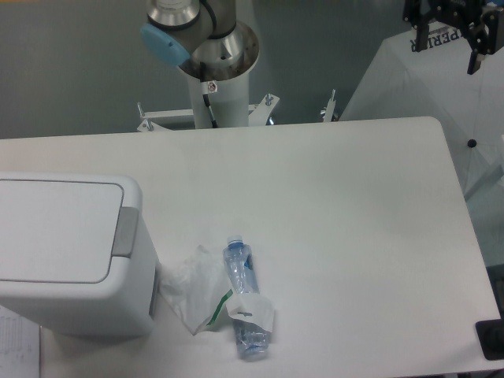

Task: Open the trash can
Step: 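Move the open gripper down toward the white trash can lid, then lower the gripper finger onto the lid's edge beside the hinge, then push down on the lid edge to tip the lid open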

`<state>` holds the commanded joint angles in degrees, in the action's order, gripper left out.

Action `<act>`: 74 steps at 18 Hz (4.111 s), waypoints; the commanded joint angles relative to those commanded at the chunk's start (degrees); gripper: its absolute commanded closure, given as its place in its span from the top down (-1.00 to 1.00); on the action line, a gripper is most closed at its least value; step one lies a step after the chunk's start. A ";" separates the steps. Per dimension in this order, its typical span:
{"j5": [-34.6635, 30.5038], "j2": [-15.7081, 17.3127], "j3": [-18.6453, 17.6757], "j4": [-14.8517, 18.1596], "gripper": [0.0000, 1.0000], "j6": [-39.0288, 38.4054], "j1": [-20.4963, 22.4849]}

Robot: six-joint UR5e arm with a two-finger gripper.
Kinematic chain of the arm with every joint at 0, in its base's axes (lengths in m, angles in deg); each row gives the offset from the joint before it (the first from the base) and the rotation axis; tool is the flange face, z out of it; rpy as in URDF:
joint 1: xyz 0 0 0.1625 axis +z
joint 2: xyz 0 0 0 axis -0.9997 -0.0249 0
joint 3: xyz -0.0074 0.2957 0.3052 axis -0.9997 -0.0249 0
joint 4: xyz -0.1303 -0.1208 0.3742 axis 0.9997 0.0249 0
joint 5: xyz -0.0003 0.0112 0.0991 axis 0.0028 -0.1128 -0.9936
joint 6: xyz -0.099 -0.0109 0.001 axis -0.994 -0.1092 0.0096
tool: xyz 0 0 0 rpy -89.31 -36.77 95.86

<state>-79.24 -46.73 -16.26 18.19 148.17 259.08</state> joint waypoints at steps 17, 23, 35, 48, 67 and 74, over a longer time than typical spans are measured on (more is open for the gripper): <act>14.93 -0.17 -2.11 0.00 1.00 -34.22 -9.75; 17.84 -0.61 -5.71 -13.60 1.00 -68.32 -19.05; 24.69 -4.31 -11.42 -29.78 1.00 -98.15 -29.00; 24.96 -5.89 -13.89 -30.32 1.00 -100.11 -33.13; 24.87 -7.82 -13.80 -31.20 1.00 -100.11 -35.59; 24.79 -7.82 -13.80 -31.29 1.00 -100.19 -35.95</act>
<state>-54.45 -54.56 -30.06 -13.09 47.97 223.13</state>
